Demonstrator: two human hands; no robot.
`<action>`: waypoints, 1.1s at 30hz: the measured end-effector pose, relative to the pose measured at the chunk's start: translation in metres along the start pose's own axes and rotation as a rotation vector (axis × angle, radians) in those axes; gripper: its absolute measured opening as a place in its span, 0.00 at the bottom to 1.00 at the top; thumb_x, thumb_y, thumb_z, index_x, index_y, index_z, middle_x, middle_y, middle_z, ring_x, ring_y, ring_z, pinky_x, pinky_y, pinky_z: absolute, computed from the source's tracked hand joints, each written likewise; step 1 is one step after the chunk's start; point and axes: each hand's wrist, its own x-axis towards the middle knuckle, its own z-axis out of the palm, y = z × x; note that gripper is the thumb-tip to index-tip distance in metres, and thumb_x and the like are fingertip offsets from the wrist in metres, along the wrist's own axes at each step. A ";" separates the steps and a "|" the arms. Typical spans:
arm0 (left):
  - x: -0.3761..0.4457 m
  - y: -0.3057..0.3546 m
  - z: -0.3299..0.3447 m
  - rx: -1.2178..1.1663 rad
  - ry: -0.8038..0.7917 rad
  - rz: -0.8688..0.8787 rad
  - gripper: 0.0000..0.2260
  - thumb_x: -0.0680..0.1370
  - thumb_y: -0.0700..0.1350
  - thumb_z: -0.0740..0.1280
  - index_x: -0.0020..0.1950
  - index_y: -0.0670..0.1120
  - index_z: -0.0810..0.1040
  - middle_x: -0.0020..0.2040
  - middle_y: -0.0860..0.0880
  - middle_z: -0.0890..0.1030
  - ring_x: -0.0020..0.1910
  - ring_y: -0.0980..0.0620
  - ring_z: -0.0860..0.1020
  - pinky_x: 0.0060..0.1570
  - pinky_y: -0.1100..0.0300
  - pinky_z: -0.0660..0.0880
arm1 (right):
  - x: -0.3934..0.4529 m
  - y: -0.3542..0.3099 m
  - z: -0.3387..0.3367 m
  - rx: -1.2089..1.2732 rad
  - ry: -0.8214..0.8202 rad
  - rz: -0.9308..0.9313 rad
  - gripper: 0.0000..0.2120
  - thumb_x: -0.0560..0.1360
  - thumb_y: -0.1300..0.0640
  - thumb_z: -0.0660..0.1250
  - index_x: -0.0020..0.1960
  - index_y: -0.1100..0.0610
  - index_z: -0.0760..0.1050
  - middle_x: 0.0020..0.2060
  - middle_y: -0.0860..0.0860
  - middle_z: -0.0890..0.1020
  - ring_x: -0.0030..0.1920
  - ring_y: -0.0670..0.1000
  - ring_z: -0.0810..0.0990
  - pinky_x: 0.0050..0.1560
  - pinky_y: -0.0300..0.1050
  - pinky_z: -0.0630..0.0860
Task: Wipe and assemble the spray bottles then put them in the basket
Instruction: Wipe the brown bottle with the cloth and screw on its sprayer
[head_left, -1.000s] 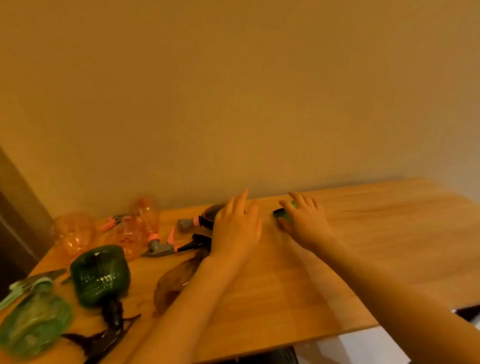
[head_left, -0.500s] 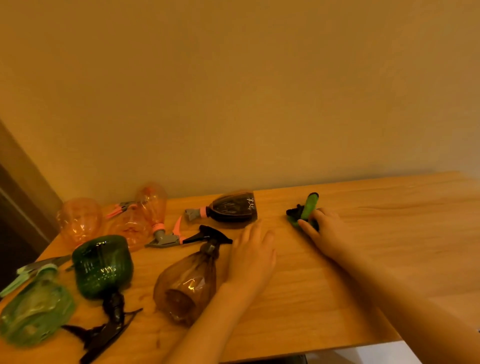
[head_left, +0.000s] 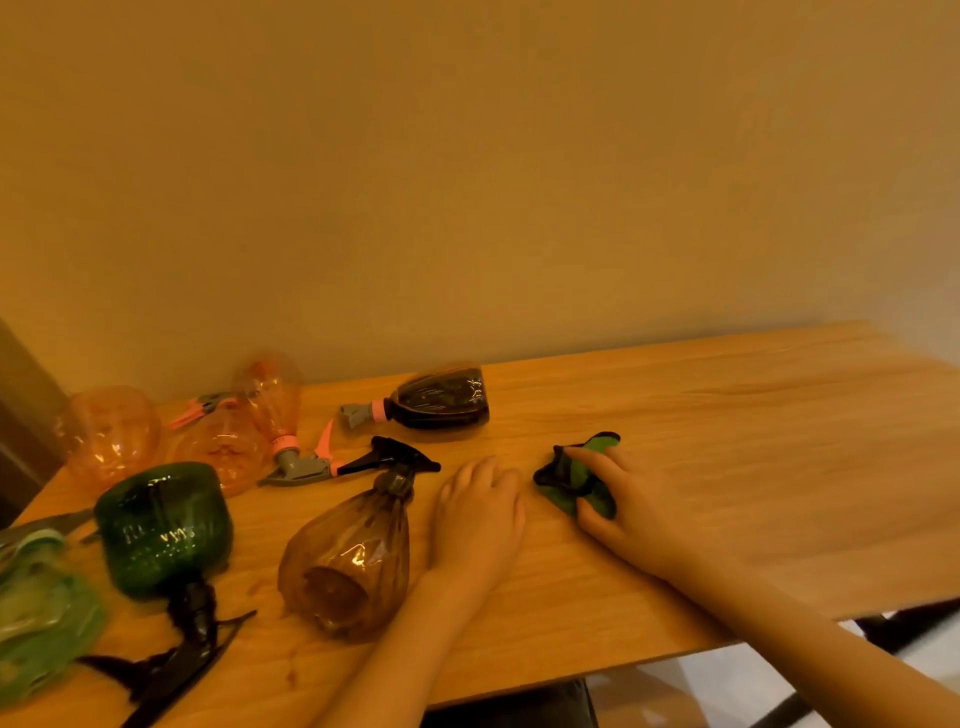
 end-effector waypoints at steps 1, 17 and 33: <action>-0.001 0.000 0.000 -0.002 0.009 0.006 0.17 0.82 0.52 0.53 0.70 0.55 0.66 0.74 0.53 0.63 0.74 0.52 0.57 0.72 0.56 0.54 | -0.003 -0.001 0.001 -0.040 0.007 -0.017 0.25 0.70 0.42 0.58 0.65 0.49 0.74 0.51 0.49 0.75 0.49 0.50 0.76 0.46 0.52 0.76; -0.002 -0.002 0.000 -0.016 -0.021 -0.017 0.19 0.82 0.52 0.53 0.73 0.52 0.63 0.76 0.51 0.60 0.75 0.51 0.56 0.73 0.54 0.53 | 0.045 0.000 0.012 0.196 -0.074 0.062 0.21 0.73 0.55 0.70 0.65 0.51 0.73 0.58 0.48 0.79 0.57 0.48 0.77 0.60 0.44 0.74; -0.003 -0.002 0.001 -0.019 0.002 -0.007 0.18 0.82 0.52 0.53 0.72 0.53 0.65 0.76 0.51 0.61 0.75 0.52 0.56 0.73 0.55 0.52 | 0.053 -0.019 -0.035 0.049 -0.348 0.182 0.16 0.75 0.54 0.61 0.62 0.55 0.70 0.54 0.51 0.75 0.52 0.50 0.72 0.49 0.43 0.68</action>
